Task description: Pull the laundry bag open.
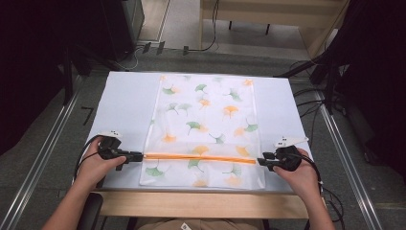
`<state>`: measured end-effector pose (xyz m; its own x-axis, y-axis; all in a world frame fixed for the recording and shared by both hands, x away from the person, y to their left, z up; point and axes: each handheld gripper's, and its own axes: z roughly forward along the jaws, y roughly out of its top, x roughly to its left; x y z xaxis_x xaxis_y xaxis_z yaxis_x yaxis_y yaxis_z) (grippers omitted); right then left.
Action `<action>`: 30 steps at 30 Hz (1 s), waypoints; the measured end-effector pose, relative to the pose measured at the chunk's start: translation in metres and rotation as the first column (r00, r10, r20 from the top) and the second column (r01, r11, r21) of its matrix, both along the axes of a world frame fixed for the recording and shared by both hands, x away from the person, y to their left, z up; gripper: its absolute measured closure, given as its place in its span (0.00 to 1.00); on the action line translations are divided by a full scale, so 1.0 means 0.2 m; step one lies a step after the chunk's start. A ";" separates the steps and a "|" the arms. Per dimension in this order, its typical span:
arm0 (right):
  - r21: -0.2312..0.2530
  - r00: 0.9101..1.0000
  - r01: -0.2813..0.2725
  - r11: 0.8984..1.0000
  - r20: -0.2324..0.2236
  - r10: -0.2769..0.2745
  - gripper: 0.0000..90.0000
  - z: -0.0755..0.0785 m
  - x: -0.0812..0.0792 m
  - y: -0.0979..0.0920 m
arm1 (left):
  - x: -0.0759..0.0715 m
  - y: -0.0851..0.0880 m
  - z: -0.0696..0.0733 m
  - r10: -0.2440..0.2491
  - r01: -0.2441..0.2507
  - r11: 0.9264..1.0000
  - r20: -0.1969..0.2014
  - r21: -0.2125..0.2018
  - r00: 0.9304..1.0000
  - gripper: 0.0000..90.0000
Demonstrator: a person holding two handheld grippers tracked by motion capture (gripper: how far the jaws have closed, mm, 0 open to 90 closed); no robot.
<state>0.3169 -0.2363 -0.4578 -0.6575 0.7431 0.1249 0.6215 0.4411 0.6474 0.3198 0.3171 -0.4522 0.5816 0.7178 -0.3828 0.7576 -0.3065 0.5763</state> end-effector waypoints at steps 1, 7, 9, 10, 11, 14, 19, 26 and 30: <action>0.003 1.000 -0.002 1.000 0.004 0.002 0.71 0.00 0.00 0.00 | 0.00 0.00 0.00 -0.001 0.001 1.000 0.007 0.004 1.000 0.85; 0.025 1.000 -0.007 1.000 0.014 0.006 0.67 0.01 0.00 0.02 | 0.00 -0.01 0.01 -0.001 0.000 1.000 0.034 0.022 0.999 0.79; 0.030 1.000 -0.012 0.999 0.022 0.011 0.65 0.01 0.00 0.02 | 0.00 -0.01 0.01 0.004 -0.005 1.000 0.062 0.018 0.998 0.74; 0.029 1.000 -0.009 1.000 0.021 0.009 0.64 0.01 0.00 0.03 | 0.00 0.00 0.01 0.006 -0.008 1.000 0.085 0.021 0.996 0.71; 0.028 1.000 -0.006 1.000 0.022 0.005 0.62 0.01 0.00 0.03 | 0.00 0.00 0.01 0.008 -0.010 1.000 0.105 0.016 0.994 0.68; 0.061 1.000 0.021 0.998 0.010 -0.022 0.55 0.00 0.00 0.03 | 0.01 0.01 0.02 0.018 -0.016 1.000 0.148 -0.013 0.989 0.59; 0.114 0.998 0.056 0.992 0.018 -0.059 0.48 0.01 0.01 0.02 | 0.01 0.03 0.02 0.025 -0.024 1.000 0.191 -0.007 0.981 0.52; 0.108 0.997 0.072 0.992 0.033 -0.076 0.46 0.01 0.01 -0.01 | 0.01 0.06 0.03 0.063 -0.064 0.998 0.212 -0.004 0.975 0.48; 0.101 0.995 0.083 0.991 0.040 -0.087 0.45 0.00 0.01 -0.02 | 0.01 0.09 0.03 0.081 -0.083 0.997 0.209 0.000 0.975 0.47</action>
<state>0.3196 -0.2401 -0.4569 -0.5987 0.7821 0.1729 0.6242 0.3203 0.7126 0.3223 0.3351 -0.4460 0.5870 0.7690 -0.2531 0.6440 -0.2540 0.7217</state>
